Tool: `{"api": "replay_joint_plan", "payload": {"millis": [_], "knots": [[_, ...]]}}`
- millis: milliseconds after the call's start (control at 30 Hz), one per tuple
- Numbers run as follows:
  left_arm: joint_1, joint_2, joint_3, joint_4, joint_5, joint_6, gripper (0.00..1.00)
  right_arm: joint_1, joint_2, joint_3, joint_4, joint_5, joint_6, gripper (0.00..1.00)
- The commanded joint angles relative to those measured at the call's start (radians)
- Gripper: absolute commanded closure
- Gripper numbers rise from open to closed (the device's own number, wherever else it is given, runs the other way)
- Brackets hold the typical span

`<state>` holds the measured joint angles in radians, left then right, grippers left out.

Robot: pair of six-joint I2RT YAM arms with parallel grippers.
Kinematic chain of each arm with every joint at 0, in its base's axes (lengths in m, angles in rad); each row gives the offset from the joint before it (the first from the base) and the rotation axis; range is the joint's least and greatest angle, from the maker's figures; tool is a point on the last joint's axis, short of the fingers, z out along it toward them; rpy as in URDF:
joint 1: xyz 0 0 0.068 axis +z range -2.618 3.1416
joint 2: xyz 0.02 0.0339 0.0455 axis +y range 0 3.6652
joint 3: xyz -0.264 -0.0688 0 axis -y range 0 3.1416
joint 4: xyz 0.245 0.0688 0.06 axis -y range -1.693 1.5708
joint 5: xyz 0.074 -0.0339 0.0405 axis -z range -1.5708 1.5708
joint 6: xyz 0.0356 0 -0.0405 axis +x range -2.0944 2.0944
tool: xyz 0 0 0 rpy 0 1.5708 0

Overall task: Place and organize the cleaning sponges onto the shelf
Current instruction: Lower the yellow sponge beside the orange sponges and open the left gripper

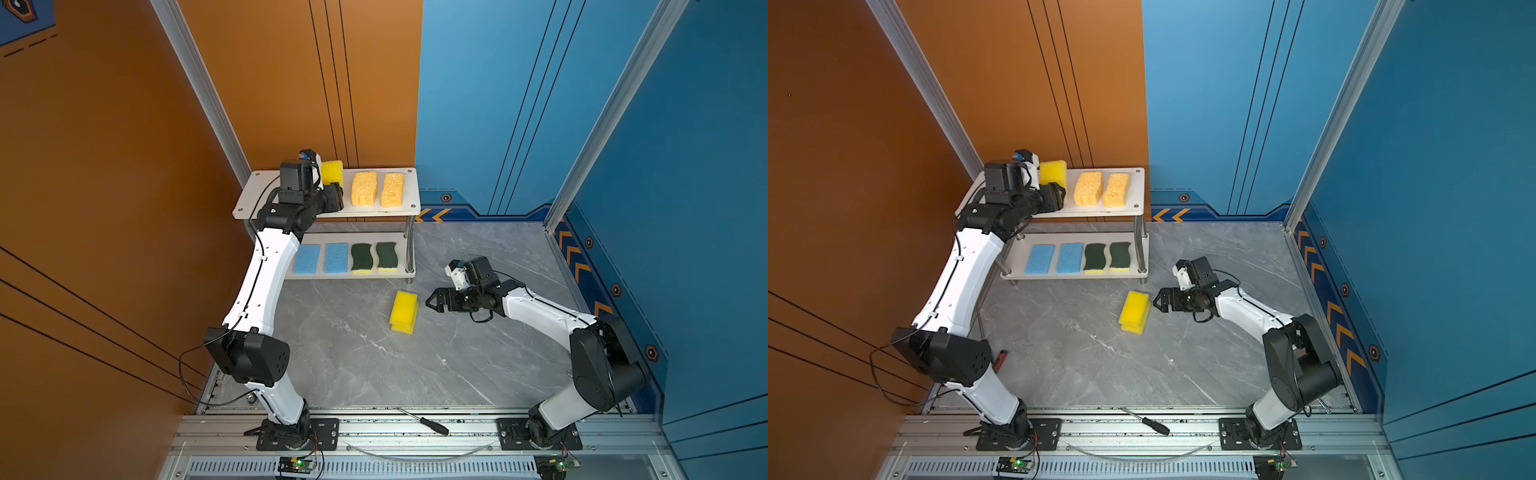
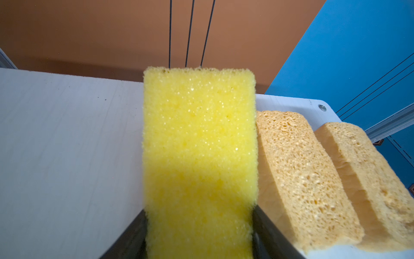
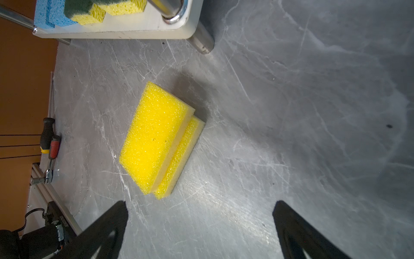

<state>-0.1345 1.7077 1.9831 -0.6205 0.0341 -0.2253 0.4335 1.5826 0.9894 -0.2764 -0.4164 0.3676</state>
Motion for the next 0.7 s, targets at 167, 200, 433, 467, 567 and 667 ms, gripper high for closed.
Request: {"api": "replay_joint_plan", "payload": {"millis": [167,200,433,467,567,667], "knots": [[-0.019,-0.035,-0.02,-0.003,-0.033,0.0,0.33,0.007,-0.017,-0.018,0.007,-0.007,0.007,0.0],[-0.019,-0.034,-0.019,-0.004,-0.034,0.0,0.33,0.007,-0.017,-0.018,0.007,-0.009,0.007,0.0],[-0.02,-0.024,-0.023,-0.004,-0.053,-0.003,0.29,0.007,-0.02,-0.02,0.008,-0.009,0.007,0.0],[-0.02,-0.021,-0.024,-0.003,-0.054,-0.003,0.29,0.007,-0.022,-0.019,0.007,-0.009,0.007,0.0],[-0.021,-0.016,-0.024,-0.003,-0.06,-0.004,0.29,0.006,-0.021,-0.019,0.006,-0.009,0.007,0.0],[-0.022,-0.013,-0.023,-0.003,-0.065,-0.003,0.29,0.006,-0.021,-0.018,0.006,-0.009,0.007,0.0]]}}
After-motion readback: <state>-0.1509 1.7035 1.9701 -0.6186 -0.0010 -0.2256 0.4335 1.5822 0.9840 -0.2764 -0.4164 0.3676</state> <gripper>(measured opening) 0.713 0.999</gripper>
